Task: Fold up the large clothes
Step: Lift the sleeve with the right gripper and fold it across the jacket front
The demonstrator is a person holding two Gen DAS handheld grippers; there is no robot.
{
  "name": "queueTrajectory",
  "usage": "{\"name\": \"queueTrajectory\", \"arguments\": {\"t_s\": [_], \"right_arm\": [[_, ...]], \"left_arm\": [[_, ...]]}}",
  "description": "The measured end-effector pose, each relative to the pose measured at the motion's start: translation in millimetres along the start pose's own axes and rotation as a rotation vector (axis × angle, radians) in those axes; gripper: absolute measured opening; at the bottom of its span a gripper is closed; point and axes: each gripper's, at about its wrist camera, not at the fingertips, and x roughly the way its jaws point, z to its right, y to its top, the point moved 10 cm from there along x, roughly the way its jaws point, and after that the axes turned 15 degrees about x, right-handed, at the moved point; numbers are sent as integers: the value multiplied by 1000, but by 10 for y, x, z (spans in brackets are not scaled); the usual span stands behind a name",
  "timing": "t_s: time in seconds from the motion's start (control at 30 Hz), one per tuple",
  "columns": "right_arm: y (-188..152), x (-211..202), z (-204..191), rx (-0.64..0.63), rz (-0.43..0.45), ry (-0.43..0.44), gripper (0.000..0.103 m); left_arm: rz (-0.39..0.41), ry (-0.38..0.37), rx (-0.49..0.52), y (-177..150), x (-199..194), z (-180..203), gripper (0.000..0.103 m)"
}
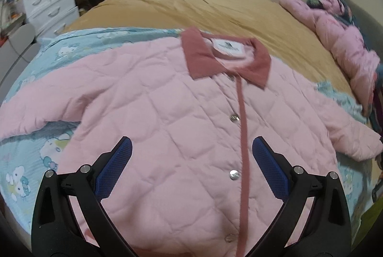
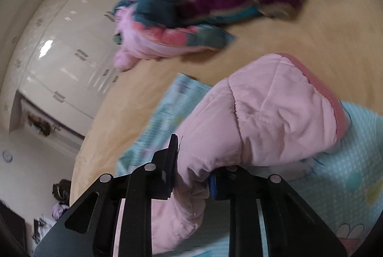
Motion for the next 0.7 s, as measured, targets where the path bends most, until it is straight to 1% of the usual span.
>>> {"name": "queueTrajectory", "arguments": {"t_s": [0.07,0.17,0.37,0.53,0.7], "right_arm": [[-57,-119,-334,-77,6,38,19],[-167,-272,-817,-177,11,101,18],[-463,-520,-1673,-374,42,189,17],[-758,-632,-2170,-501,81,217,17],[-1039,-618,-2483,-552,67,247,17]], "left_arm": [[18,4,-16,40,-61,-90,94],[45,-10,-35,99,-146,-180,94],[75,-23,-58,209,-213,-301,94],[85,-63,-65,240,-223,-336,94],[107,-80,-84,337,-237,-486,94]]}}
